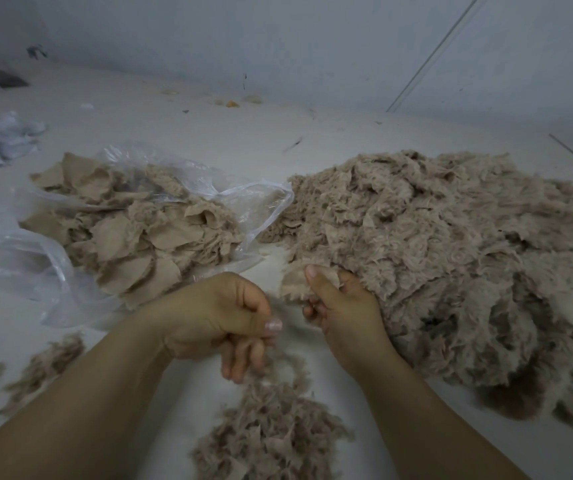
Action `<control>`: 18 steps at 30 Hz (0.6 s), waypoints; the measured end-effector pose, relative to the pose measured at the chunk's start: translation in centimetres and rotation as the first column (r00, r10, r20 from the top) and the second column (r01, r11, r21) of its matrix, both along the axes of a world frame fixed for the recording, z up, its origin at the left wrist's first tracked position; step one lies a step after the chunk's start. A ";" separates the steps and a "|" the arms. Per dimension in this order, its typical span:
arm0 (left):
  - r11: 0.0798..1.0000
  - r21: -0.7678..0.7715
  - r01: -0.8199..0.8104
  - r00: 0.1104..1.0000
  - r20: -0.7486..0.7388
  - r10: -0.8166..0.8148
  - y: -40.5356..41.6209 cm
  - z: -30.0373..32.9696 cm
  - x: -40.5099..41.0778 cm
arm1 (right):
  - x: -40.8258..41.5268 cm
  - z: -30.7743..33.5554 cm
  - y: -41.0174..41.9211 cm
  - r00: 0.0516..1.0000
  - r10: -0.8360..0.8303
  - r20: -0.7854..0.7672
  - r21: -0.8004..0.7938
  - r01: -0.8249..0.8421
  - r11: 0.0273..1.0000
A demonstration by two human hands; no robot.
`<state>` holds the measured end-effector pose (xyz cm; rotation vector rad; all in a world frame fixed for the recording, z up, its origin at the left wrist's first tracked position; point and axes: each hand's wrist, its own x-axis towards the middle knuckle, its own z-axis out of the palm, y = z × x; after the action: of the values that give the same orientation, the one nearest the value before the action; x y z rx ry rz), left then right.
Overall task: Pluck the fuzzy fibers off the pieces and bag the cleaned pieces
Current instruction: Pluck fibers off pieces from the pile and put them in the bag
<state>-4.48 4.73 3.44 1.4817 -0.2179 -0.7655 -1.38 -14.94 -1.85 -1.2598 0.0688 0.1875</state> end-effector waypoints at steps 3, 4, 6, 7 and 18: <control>0.943 0.210 -0.258 0.960 0.163 0.226 -1.8 0.4 0.3 | -0.1 0.3 0.1 1.000 0.029 0.003 0.014 -0.029 0.999; 0.881 0.227 -0.416 0.900 0.239 0.363 -2.5 0.2 0.6 | -0.1 0.3 0.1 0.999 0.037 -0.002 0.034 -0.037 0.999; 0.810 0.211 -0.547 0.826 0.295 0.480 -3.6 0.1 1.0 | -0.1 0.4 0.1 0.998 0.059 -0.007 0.026 -0.059 0.998; 0.826 0.212 -0.522 0.839 0.300 0.453 -4.1 0.0 0.9 | -0.1 0.4 0.0 0.998 0.069 0.000 0.013 -0.069 0.998; 0.363 0.077 -0.929 0.306 0.713 0.631 -0.4 0.6 4.0 | -0.3 0.7 0.3 1.000 -0.001 0.001 0.101 0.001 0.995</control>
<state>-0.49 4.34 4.00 1.9916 0.3465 0.6073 -1.64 -14.60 -1.12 -1.1594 0.0582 0.1874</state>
